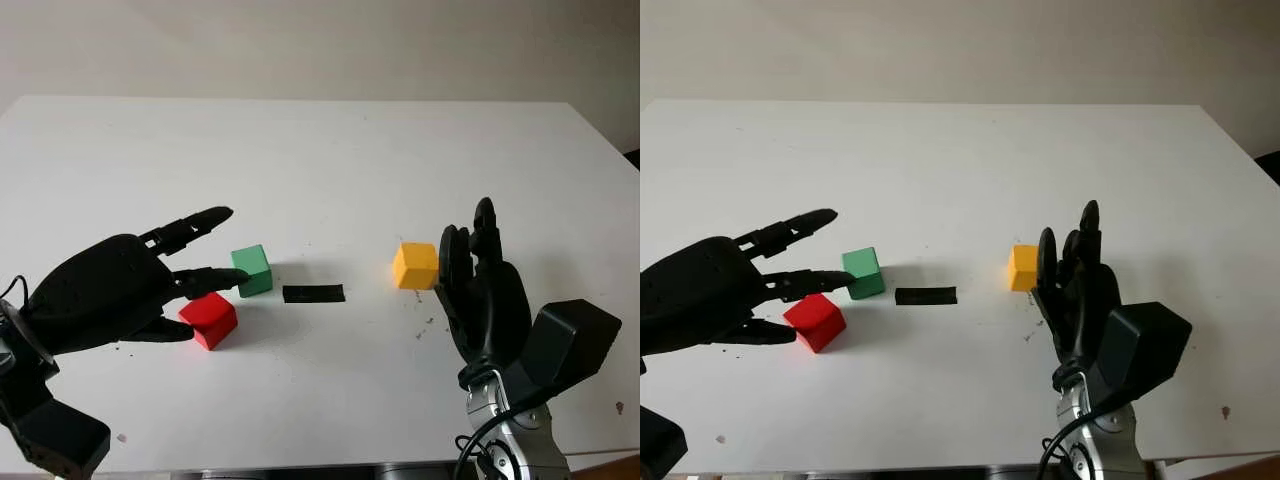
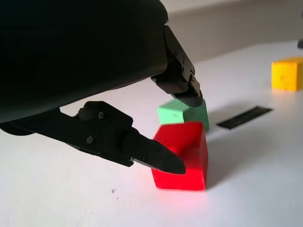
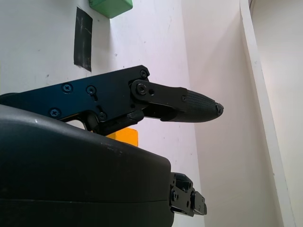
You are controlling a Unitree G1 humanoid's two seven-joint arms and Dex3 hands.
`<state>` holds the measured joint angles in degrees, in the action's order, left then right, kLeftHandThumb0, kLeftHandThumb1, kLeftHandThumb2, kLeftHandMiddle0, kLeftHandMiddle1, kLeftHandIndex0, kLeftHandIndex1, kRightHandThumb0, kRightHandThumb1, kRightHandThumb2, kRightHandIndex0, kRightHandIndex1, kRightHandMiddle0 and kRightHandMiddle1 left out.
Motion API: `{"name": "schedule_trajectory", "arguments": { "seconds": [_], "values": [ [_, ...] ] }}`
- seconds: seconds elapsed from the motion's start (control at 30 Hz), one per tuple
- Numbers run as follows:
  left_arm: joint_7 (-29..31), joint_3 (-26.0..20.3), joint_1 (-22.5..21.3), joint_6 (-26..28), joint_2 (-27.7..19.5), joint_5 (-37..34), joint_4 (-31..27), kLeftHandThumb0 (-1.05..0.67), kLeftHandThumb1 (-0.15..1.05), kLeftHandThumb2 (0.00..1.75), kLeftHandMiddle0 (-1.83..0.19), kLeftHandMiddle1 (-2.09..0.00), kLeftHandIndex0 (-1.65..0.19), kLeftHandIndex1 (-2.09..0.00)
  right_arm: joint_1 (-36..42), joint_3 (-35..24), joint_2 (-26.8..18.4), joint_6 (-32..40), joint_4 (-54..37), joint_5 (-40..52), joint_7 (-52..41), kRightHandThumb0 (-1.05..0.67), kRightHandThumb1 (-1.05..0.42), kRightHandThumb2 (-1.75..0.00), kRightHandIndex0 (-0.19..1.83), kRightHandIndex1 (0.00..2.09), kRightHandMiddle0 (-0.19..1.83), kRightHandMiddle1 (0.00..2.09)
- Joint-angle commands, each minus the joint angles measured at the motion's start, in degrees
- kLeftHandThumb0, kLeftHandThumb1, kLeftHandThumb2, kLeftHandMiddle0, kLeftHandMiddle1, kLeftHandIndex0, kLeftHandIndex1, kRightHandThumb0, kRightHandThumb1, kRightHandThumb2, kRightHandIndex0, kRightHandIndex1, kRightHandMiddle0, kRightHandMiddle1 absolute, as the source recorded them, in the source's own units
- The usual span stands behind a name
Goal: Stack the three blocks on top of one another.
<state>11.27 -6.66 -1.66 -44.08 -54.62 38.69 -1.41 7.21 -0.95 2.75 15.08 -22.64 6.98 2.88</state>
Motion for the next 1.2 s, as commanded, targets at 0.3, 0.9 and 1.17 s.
{"name": "schedule_trajectory", "arguments": {
  "seconds": [0.3, 0.9, 1.17],
  "values": [
    [2.64, 1.69, -2.44, 0.46, -1.85, 0.29, -1.38, -0.36, 0.9, 0.05, 0.11, -0.05, -0.49, -0.08, 0.19, -0.26, -0.31, -0.47, -1.13, -0.25, -0.35, -0.61, -1.05, -0.55, -0.19, 0.0, -0.19, 0.0],
    [-3.35, 4.09, -3.03, 1.45, -0.93, 5.17, 1.82, -0.47, 0.89, 0.06, 0.09, -0.06, -0.48, -0.07, 0.52, -0.98, -0.27, -0.94, -1.11, 0.12, -1.29, -0.61, -1.05, -0.54, -0.19, 0.0, -0.19, 0.0],
    [-4.05, 4.92, -2.82, 2.76, -1.39, 6.92, 1.28, -0.49, 0.9, 0.06, 0.08, -0.06, -0.5, -0.08, 0.82, -1.1, -0.13, -0.38, -1.75, 0.31, -1.23, -0.61, -1.05, -0.54, -0.19, 0.0, -0.19, 0.0]
  ]
}}
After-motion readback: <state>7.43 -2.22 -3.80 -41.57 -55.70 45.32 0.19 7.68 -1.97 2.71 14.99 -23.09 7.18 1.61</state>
